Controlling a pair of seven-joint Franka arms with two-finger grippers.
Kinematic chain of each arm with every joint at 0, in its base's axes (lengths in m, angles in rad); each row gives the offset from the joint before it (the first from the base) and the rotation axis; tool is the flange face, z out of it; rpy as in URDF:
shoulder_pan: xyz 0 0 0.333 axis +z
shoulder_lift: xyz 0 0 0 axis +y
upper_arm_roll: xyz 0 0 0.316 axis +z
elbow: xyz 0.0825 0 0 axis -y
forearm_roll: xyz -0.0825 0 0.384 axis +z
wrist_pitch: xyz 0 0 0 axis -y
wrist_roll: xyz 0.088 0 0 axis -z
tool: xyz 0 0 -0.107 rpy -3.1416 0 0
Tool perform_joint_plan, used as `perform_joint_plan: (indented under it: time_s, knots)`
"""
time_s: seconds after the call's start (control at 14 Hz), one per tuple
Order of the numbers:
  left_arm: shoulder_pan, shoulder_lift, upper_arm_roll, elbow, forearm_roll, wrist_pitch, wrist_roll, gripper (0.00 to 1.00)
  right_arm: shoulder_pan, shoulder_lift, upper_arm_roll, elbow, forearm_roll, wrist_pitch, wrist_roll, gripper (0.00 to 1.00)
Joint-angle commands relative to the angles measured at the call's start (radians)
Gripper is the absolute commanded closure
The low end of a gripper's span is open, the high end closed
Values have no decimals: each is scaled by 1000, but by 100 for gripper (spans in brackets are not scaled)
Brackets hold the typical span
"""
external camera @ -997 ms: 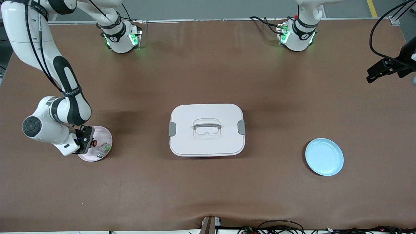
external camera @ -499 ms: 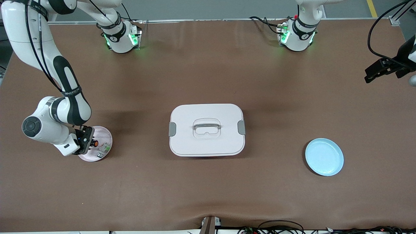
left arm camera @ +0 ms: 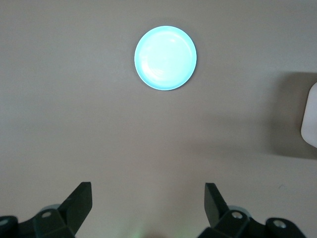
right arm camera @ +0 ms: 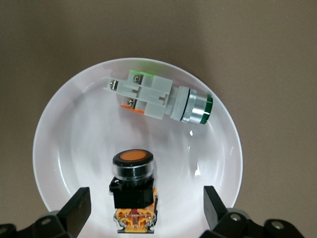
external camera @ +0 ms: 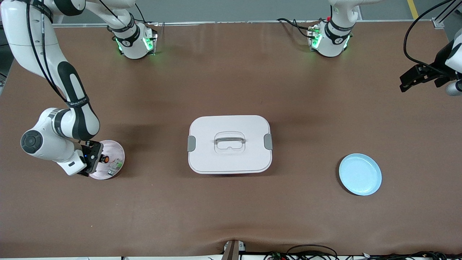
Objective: Transfer orange switch to right arm and place
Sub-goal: 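Open the right gripper to release the switch on the plate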
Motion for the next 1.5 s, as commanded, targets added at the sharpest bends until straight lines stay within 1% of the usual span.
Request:
perform_joint_plan:
  time_s: [0.0, 0.36, 0.5, 0.71, 0.85, 1.14, 1.42]
  knots:
    - [2, -14, -7, -11, -6, 0, 15, 0, -6, -12, 1, 77, 19, -124, 14, 0]
    - [4, -16, -7, -11, -8, -1, 9, 0, -11, -17, -3, 160, 14, -266, 190, 0]
    - [4, -16, -7, -11, -8, -1, 9, 0, -3, -15, -5, 196, -1, -314, 325, 0]
    - [4, -16, -7, -11, -9, -20, 6, 0, -1, -9, -2, 249, 2, -424, 535, 0]
    - [4, -11, -7, -10, -14, -18, 6, 0, -1, -6, 0, 271, 10, -444, 693, 0]
    - [4, -6, -6, -3, -18, -17, 4, 0, 9, 6, -3, 302, -1, -477, 881, 0]
    - [4, -5, -7, -2, -20, -10, 4, 0, 0, 6, -5, 314, -1, -487, 1169, 0]
